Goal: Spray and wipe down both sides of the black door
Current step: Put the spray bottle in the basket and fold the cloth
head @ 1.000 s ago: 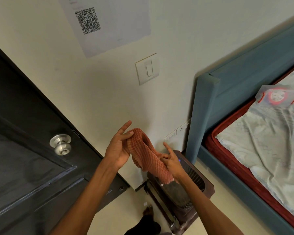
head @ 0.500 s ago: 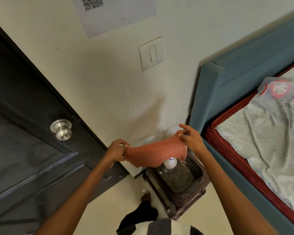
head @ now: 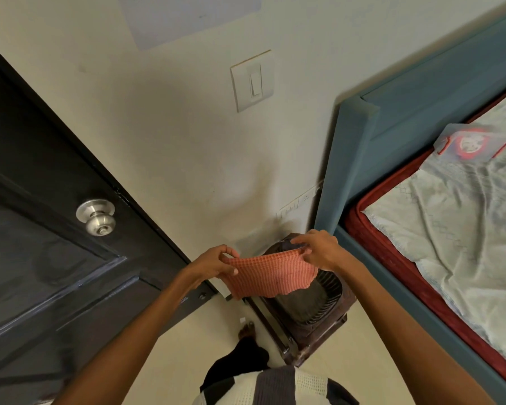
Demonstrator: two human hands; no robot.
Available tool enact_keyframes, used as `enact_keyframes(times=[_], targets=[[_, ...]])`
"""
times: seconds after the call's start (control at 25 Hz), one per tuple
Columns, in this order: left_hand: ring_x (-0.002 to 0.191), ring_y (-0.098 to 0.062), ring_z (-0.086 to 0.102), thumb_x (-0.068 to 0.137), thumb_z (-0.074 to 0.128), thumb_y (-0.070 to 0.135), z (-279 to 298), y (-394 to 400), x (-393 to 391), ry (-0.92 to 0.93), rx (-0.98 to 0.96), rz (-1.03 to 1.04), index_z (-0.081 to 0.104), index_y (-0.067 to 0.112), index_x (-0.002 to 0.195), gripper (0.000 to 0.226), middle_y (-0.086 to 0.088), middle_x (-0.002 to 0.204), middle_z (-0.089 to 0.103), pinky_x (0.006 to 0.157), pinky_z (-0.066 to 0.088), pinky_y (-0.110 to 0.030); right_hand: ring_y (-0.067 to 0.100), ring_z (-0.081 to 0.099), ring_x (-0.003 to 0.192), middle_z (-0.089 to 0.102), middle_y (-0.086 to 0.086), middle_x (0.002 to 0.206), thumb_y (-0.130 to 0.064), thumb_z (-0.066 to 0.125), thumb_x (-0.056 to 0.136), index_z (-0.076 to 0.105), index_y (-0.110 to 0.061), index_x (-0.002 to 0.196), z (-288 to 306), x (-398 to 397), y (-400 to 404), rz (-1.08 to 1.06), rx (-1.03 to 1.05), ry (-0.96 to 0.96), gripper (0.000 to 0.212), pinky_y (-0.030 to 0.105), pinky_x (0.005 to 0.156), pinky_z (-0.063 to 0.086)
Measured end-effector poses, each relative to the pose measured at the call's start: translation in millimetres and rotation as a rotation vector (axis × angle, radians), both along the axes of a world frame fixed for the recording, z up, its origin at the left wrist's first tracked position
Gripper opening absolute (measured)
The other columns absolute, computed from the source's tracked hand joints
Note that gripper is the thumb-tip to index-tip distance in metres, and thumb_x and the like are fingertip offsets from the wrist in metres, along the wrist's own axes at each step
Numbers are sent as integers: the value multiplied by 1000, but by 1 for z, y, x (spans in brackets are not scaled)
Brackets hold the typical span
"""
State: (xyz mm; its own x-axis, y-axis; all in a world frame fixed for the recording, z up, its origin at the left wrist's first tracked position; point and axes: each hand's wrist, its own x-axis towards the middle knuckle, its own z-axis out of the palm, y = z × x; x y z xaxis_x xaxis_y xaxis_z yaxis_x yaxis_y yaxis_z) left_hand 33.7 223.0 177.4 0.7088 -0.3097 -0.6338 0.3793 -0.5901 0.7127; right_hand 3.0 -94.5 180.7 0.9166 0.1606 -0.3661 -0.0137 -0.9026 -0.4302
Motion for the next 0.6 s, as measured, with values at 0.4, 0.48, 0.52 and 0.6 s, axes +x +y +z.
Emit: enact_keyframes(times=[0.4,0.48,0.52,0.6], targets=[[93,-15,62,94,69,24,-25,1,-21,-566,249,-52,69,19,93,6,1,101,60,80,51,-30,20,57,94,72,-9,100,-39,62,99,74,-31,104,-41,-15,-29,-196,-87,-358,15,39,76,47],[93,-12,63,95,67,25,-25,5,-33,-543,127,9,67,21,91,6,3,100,67,81,52,-28,17,63,94,72,-7,100,-39,63,99,73,-28,100,-46,-19,-41,-303,151,-219,14,40,81,53],[90,-10,64,96,67,26,-27,6,-41,-488,77,41,66,21,90,7,5,95,69,78,51,-26,15,65,94,72,-6,100,-38,65,99,72,-27,98,-47,-23,-45,-377,307,-149,12,39,83,54],[78,-8,64,95,68,24,-29,3,-58,-389,-27,128,65,18,89,9,8,83,71,71,51,-26,14,68,93,73,-3,97,-36,70,97,70,-23,97,-46,-33,-48,-540,580,-80,14,32,83,54]])
